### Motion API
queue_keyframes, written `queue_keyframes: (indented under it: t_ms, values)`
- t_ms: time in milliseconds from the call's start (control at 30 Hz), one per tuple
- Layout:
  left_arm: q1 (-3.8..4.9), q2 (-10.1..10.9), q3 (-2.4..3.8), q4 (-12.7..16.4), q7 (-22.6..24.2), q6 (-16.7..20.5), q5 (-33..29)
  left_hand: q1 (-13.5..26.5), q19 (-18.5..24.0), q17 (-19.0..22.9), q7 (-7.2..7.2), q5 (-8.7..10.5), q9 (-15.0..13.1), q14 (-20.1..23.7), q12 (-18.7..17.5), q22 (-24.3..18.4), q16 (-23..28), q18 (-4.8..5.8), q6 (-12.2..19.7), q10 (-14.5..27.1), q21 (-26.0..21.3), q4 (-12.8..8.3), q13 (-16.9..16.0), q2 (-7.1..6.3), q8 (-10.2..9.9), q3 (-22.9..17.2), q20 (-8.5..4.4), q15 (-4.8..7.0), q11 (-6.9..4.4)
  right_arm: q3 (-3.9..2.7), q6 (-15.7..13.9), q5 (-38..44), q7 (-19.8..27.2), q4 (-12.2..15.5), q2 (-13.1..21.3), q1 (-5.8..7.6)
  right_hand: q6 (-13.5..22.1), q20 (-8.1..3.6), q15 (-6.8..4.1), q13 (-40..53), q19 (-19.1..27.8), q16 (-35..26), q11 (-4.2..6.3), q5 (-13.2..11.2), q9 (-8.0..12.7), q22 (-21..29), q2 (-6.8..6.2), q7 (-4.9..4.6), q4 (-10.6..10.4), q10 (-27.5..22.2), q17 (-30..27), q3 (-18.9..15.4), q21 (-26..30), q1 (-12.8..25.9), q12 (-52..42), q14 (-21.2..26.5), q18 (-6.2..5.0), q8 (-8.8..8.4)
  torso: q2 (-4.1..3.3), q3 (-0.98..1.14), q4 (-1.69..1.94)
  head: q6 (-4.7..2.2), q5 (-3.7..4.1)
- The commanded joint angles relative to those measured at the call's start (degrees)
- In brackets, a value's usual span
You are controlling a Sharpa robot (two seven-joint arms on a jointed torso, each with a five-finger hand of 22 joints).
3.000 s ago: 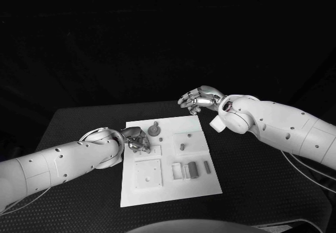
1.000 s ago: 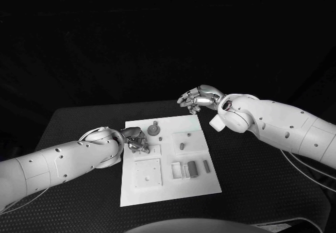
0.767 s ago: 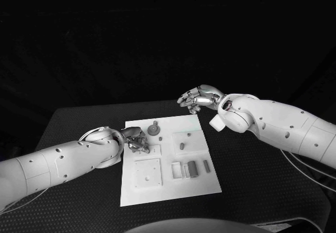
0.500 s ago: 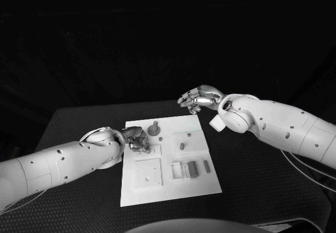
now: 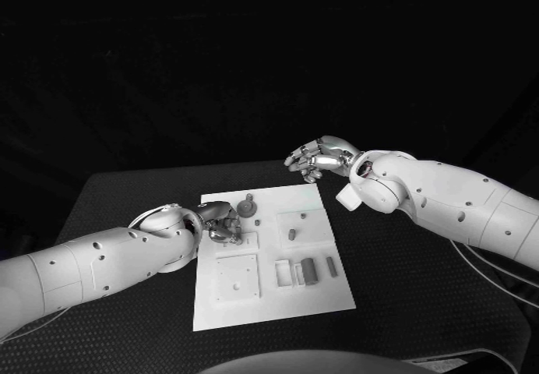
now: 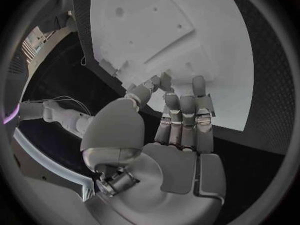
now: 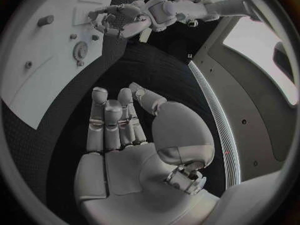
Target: Assemble the parts on the task board
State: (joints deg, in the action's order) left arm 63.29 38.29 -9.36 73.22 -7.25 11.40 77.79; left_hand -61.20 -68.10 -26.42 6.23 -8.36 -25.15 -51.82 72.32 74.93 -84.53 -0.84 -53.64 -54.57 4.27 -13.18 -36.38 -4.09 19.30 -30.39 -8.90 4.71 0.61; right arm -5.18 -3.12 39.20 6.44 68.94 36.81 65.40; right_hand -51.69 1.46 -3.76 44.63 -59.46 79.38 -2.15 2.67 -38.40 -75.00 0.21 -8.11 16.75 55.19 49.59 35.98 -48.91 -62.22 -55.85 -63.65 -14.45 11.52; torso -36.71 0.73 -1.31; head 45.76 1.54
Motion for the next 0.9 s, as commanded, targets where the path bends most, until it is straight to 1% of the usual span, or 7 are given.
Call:
queue_keyframes:
  t_ms: [33, 367, 567, 633, 700, 900]
  values:
    - [0.02, 0.0, -0.08, 0.29, 0.47, 0.66, 1.76, -0.06, -0.43, 0.07, 0.66, -0.16, -0.11, -0.18, 0.08, 1.1, -0.19, 0.84, -1.21, -0.28, -0.03, -0.16, 0.11, -0.36, 0.4, 0.03, 0.05, 0.47, -0.06, -0.03, 0.48, -0.07, 0.64, 0.12, 0.02, -0.02, 0.06, -0.02, -0.38, -0.06, -0.35, -0.21, 0.09, 0.21, 0.08, -0.67, -0.21, -0.34, 0.0, 0.14, -0.09, -0.41, 0.23, 0.58, -0.27, -0.11, -0.55, -0.35, 0.01, 0.0, -0.01, -0.02, -0.01]
    - [0.01, 0.11, -0.25, 0.37, -0.5, -0.42, 3.57, -0.08, -0.46, 0.12, 0.44, -0.09, -0.34, -0.24, -0.05, 1.08, -0.11, 0.84, -1.71, -0.35, -0.11, -0.15, 0.19, -0.67, 0.67, -0.02, 0.03, 0.62, -0.27, -0.03, 0.51, -0.08, 0.64, 0.1, 0.06, -0.02, 0.05, -0.01, -0.38, -0.08, -0.36, -0.21, 0.08, 0.21, 0.09, -0.67, -0.27, -0.35, -0.01, 0.14, -0.1, -0.48, 0.24, 0.74, -0.28, -0.11, -0.55, -0.36, 0.0, -0.05, 0.02, 0.02, 0.01]
    - [-0.15, 0.0, -0.4, 0.21, -1.43, 0.06, 4.51, -0.04, -0.49, 0.14, 0.35, -0.02, -0.45, -0.27, -0.09, 1.07, -0.07, 0.84, -1.92, -0.4, -0.14, -0.13, 0.21, -0.92, 0.8, 0.0, 0.03, 0.7, -0.36, -0.03, 0.53, -0.09, 0.65, 0.12, 0.07, -0.02, 0.04, 0.0, -0.38, -0.09, -0.37, -0.21, 0.08, 0.21, 0.09, -0.66, -0.28, -0.35, -0.01, 0.14, -0.1, -0.5, 0.24, 0.79, -0.28, -0.11, -0.55, -0.36, -0.01, -0.07, 0.05, 0.11, 0.04]
    - [-0.24, -0.04, -0.51, 0.22, -1.76, 0.19, 4.67, 0.24, -0.57, 0.17, 0.28, 0.4, -0.54, -0.32, -0.15, 1.07, -0.04, 0.84, -1.99, -0.46, -0.15, 0.13, 0.25, -1.07, 0.84, 0.09, 0.03, 0.77, -0.41, -0.03, 0.51, -0.09, 0.64, 0.15, 0.11, -0.02, 0.04, 0.0, -0.38, -0.09, -0.37, -0.21, 0.08, 0.22, 0.09, -0.66, -0.28, -0.35, -0.01, 0.14, -0.1, -0.5, 0.24, 0.8, -0.28, -0.11, -0.55, -0.36, -0.01, -0.07, 0.04, 0.2, 0.12]
    - [-0.36, -0.04, -0.63, 0.26, -2.07, 0.67, 5.47, 0.42, -0.59, 0.2, 0.23, 1.52, -0.64, -0.37, -0.24, 1.05, 0.03, 0.84, -2.01, -0.53, -0.21, 0.41, 0.3, -1.3, 0.85, 0.13, -0.01, 0.84, -0.48, -0.03, 0.49, -0.09, 0.64, 0.12, 0.11, -0.02, 0.04, 0.0, -0.38, -0.1, -0.37, -0.22, 0.08, 0.22, 0.1, -0.66, -0.27, -0.34, -0.01, 0.14, -0.1, -0.5, 0.24, 0.81, -0.29, -0.11, -0.55, -0.36, -0.02, -0.08, 0.02, 0.17, 0.11]
    - [-0.62, -0.17, -0.72, 0.16, -2.45, 1.74, 5.6, 0.57, -0.7, 0.22, 0.15, 1.92, -0.77, -0.48, -0.28, 1.03, 0.05, 0.84, -2.19, -0.68, -0.22, 0.73, 0.32, -1.55, 0.95, 0.11, -0.04, 0.9, -0.55, -0.03, 0.49, -0.09, 0.66, 0.16, 0.13, -0.02, 0.04, -0.01, -0.38, -0.11, -0.37, -0.22, 0.09, 0.22, 0.1, -0.66, -0.26, -0.34, 0.01, 0.14, -0.11, -0.49, 0.25, 0.82, -0.29, -0.11, -0.55, -0.37, 0.0, -0.06, 0.06, 0.18, 0.15]
